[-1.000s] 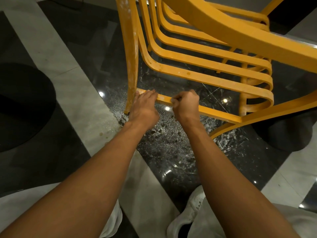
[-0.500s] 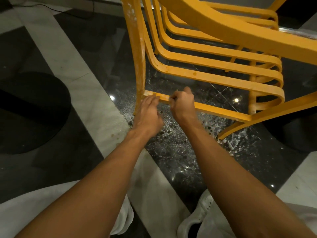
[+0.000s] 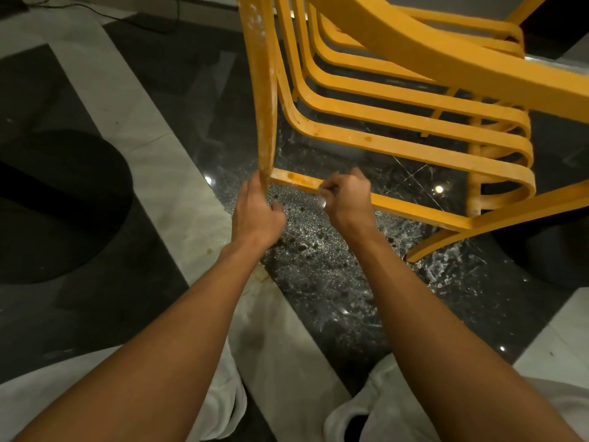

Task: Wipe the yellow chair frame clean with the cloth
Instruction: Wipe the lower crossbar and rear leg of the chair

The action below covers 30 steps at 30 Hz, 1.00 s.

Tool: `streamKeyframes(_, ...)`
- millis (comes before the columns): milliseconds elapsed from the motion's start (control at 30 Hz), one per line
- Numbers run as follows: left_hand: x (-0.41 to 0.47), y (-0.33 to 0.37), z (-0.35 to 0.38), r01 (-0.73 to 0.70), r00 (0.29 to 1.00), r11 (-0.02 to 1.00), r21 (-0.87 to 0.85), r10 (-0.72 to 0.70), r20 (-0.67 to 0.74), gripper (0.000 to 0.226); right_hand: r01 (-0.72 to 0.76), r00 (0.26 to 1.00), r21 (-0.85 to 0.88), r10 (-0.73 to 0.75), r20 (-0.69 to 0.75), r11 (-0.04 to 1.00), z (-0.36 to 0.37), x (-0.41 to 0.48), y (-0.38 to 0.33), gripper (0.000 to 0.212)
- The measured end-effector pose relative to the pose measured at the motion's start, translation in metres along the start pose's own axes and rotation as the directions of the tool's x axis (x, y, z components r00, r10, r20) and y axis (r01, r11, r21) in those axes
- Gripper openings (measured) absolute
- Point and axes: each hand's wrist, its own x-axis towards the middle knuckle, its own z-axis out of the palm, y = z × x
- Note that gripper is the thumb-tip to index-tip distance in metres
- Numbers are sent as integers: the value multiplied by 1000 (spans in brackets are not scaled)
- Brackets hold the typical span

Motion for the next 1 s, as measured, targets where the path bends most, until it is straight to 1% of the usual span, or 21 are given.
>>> streamKeyframes(133, 8, 1, -1, 32, 999, 999, -16, -32, 17, 76, -48, 996, 27, 50, -72, 998, 1, 6, -8, 14)
streamKeyframes(300, 7, 0, -2, 39, 999, 997, -64, -39, 5, 74, 5, 1000, -6, -5, 15, 1000, 6, 2, -10, 13)
streamKeyframes(400, 9, 0, -7, 53, 999, 994, -96, -52, 13, 73, -21, 999, 22, 21, -35, 1000, 0, 6, -3, 12)
streamKeyframes(467, 9, 0, -10, 53, 999, 992, -111, -51, 18, 73, -51, 997, 20, 52, -64, 999, 2, 8, -13, 13)
streamKeyframes(533, 8, 2, -11, 61, 998, 990, -128, -59, 19, 73, -44, 998, 9, 45, -43, 999, 10, 7, -24, 15)
streamKeyframes(633, 9, 5, -15, 80, 997, 984, -161, -75, 34, 70, -13, 1000, -2, 13, 14, 1000, 8, 3, -19, 14)
streamKeyframes(733, 12, 3, -20, 83, 995, 983, -166, -74, 62, 71, -54, 998, 30, 56, -43, 998, -1, 4, -8, 12)
streamKeyframes(800, 13, 2, -22, 88, 994, 983, -163, -76, 78, 72, -64, 995, 14, 65, -77, 998, 2, 7, -15, 14)
streamKeyframes(833, 13, 2, -22, 86, 994, 983, -163, -74, 80, 72, -58, 996, 7, 58, -74, 998, 6, 8, -22, 14)
streamKeyframes(900, 15, 1, -22, 80, 995, 985, -155, -69, 77, 71, -14, 1000, -7, 14, -26, 1000, 14, 11, -31, 15)
streamKeyframes(1000, 19, -1, -22, 81, 995, 986, -148, -70, 76, 70, 13, 1000, -17, -12, 22, 1000, 8, 9, -20, 14)
